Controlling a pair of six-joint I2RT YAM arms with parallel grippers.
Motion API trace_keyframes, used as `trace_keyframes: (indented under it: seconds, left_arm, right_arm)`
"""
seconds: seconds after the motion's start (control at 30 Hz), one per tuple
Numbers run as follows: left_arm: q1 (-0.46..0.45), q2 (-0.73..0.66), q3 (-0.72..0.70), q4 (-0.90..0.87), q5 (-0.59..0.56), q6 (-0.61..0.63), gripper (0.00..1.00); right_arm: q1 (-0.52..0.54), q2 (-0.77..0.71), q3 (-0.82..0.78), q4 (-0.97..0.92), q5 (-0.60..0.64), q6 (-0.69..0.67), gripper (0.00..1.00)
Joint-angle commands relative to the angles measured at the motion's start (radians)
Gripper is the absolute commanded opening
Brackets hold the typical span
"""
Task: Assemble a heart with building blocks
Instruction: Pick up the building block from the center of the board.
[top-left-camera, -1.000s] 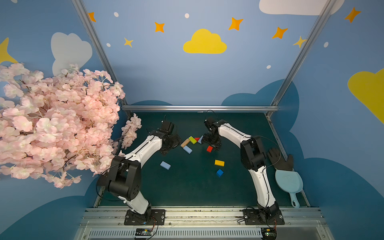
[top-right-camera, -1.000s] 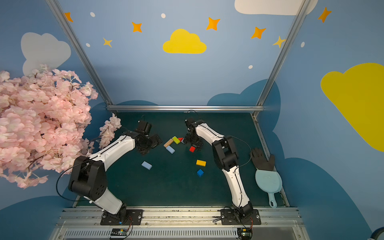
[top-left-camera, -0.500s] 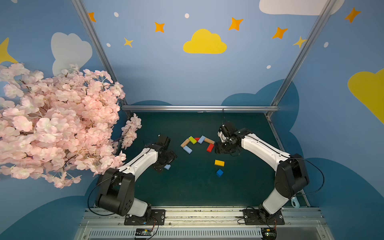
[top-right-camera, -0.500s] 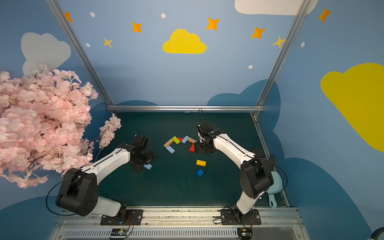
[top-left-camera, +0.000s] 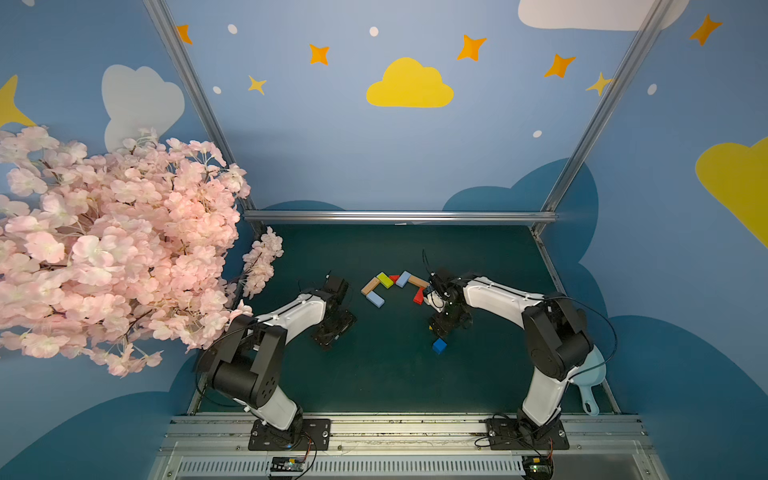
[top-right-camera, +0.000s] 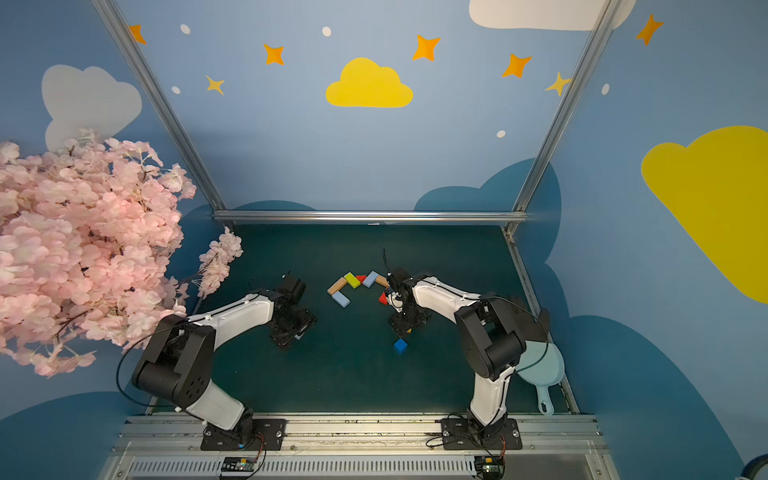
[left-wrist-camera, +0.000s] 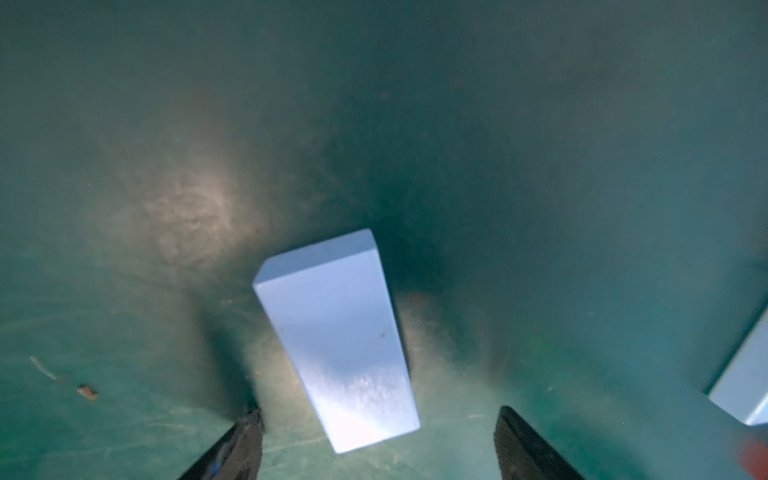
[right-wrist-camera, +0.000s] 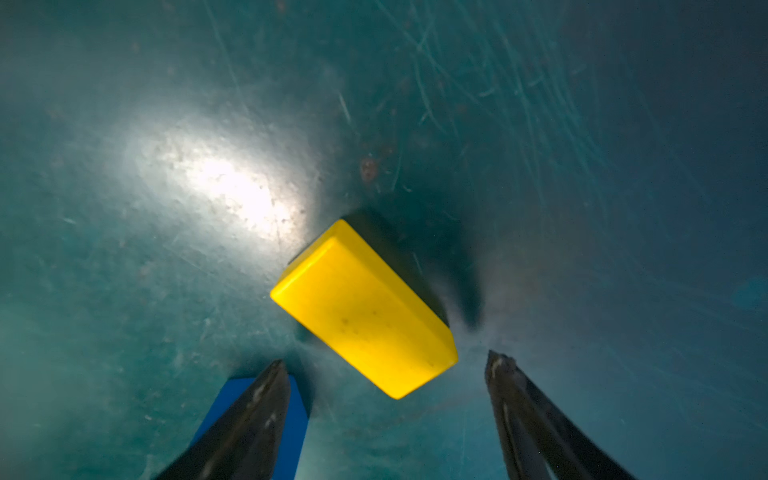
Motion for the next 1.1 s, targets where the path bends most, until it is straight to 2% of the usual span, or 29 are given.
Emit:
trace_keyframes:
  seconds: [0.0, 0.1, 0.23, 0.33, 0.6, 0.7, 0.73, 0.77, 0.8, 0.87, 0.9, 0.97, 1.07]
  left_arm:
    - [0.001, 0.037, 0.028, -0.010, -0.029, -0.008, 0.83]
    - [0.006, 0.064, 0.047, -0.020, -0.040, 0.004, 0.78]
    - [0.013, 0.094, 0.056, -0.020, -0.052, 0.017, 0.67]
    - [0.016, 0.115, 0.061, -0.022, -0.056, 0.030, 0.61]
    - [0.016, 0.132, 0.070, -0.034, -0.068, 0.048, 0.60]
    - [0.016, 0.134, 0.068, -0.034, -0.072, 0.050, 0.59]
    - [0.016, 0.138, 0.068, -0.034, -0.075, 0.050, 0.57]
    - [0.018, 0.142, 0.068, -0.034, -0.077, 0.051, 0.54]
    - [0.017, 0.146, 0.068, -0.032, -0.078, 0.053, 0.52]
    - [0.019, 0.157, 0.070, -0.033, -0.077, 0.059, 0.40]
    - [0.019, 0.161, 0.071, -0.033, -0.077, 0.062, 0.36]
    - [0.019, 0.175, 0.071, -0.032, -0.082, 0.066, 0.29]
    - [0.019, 0.185, 0.071, -0.035, -0.081, 0.079, 0.21]
  right_arm:
    - [0.010, 0.032, -0.003, -0.005, 0.008, -0.043, 0.78]
    - [0.010, 0.053, -0.002, -0.003, 0.007, -0.056, 0.75]
    - [0.010, 0.088, 0.011, 0.002, 0.009, -0.080, 0.66]
    - [0.012, 0.110, 0.022, 0.004, 0.024, -0.089, 0.65]
    - [0.014, 0.130, 0.052, 0.002, 0.092, -0.109, 0.69]
    - [0.016, 0.144, 0.062, -0.003, 0.086, -0.114, 0.68]
    - [0.017, 0.149, 0.066, -0.005, 0.077, -0.116, 0.64]
    - [0.019, 0.156, 0.066, -0.009, 0.067, -0.117, 0.54]
    - [0.022, 0.159, 0.068, -0.013, 0.059, -0.117, 0.43]
    - [0.031, 0.164, 0.063, -0.015, 0.059, -0.112, 0.14]
    - [0.036, 0.165, 0.060, -0.014, 0.060, -0.112, 0.07]
    - [0.040, 0.159, 0.055, -0.018, 0.058, -0.104, 0.00]
    - [0.041, 0.125, 0.043, -0.021, 0.060, -0.092, 0.00]
